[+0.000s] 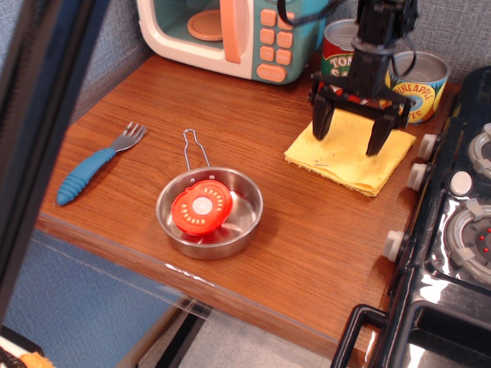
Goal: Move the towel and place in front of two cans
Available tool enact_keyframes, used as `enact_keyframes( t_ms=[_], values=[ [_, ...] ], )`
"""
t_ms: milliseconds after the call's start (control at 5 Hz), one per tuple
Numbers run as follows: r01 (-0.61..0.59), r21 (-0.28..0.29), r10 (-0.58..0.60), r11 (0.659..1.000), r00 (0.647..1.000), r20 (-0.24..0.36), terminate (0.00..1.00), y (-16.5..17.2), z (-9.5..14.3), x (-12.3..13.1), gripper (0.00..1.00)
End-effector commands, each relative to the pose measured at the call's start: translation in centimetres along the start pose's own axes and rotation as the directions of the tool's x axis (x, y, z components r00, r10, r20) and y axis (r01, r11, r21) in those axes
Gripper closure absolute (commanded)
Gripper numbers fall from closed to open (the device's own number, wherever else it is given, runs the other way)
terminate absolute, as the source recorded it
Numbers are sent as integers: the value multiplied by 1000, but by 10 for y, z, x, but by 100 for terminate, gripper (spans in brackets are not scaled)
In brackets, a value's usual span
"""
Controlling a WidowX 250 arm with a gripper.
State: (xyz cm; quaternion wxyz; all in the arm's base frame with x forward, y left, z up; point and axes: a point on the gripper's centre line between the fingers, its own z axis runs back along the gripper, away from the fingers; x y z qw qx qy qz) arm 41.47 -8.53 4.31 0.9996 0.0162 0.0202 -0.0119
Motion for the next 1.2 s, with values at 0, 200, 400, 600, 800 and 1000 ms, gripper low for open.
enact_keyframes(
  t_ms=[0,200,400,600,800,1000],
  values=[
    [20,16,-22,1000,984,175,0,19,82,-39,0],
    [10,21,-13,1000,984,176,0,36,82,-65,0],
    [6,22,-9,1000,986,167,0,53,72,-85,0],
    [3,38,-8,999,989,145,0,64,62,-96,0],
    [3,38,-8,999,989,145,0,64,62,-96,0],
    [3,38,-8,999,989,145,100,64,62,-96,0]
  ],
)
